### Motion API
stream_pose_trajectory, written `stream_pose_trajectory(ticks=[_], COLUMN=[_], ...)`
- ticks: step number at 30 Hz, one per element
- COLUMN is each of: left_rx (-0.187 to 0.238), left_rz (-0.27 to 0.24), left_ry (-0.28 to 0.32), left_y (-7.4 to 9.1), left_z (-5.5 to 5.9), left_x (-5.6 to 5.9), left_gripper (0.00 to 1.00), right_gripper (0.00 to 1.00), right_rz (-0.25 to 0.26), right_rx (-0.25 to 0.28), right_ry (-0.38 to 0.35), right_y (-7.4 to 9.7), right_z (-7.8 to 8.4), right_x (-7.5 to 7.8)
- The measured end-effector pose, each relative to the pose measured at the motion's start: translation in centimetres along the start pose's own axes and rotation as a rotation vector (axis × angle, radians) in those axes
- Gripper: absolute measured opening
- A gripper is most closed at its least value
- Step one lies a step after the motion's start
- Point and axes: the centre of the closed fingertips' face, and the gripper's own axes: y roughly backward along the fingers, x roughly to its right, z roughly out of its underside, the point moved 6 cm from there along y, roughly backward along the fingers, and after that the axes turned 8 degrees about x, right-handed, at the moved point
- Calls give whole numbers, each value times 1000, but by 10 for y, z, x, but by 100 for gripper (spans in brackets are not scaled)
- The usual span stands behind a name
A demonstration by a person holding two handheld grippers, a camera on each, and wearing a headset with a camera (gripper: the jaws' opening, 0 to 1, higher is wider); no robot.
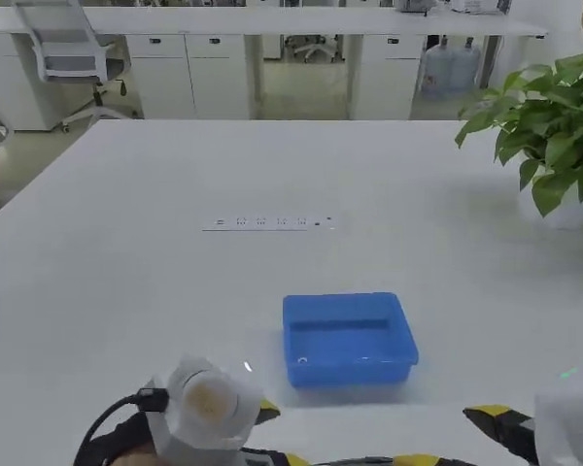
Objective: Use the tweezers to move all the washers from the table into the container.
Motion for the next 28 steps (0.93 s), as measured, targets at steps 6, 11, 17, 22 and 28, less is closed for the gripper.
stream_pose_trajectory(ticks=[6,11,17,22,28], left_rx=[156,184,231,258,280], left_rz=[-194,-263,-326,-385,-442], left_ry=[140,137,206,236,241], left_y=[31,48,58,69,81], left_z=[-19,-23,-29,-29,-28], left_x=[-9,-5,-1,-1,-5], left_gripper=[65,73,88,92,90], right_gripper=[69,73,79,82,84], right_rz=[41,50,75,98,101], right_rx=[43,54,95,119,132], right_ry=[-11,-14,-38,-42,-47], right_y=[0,3,5,8,10], right_z=[-4,-2,-2,-2,-1], right_x=[4,2,8,10,10])
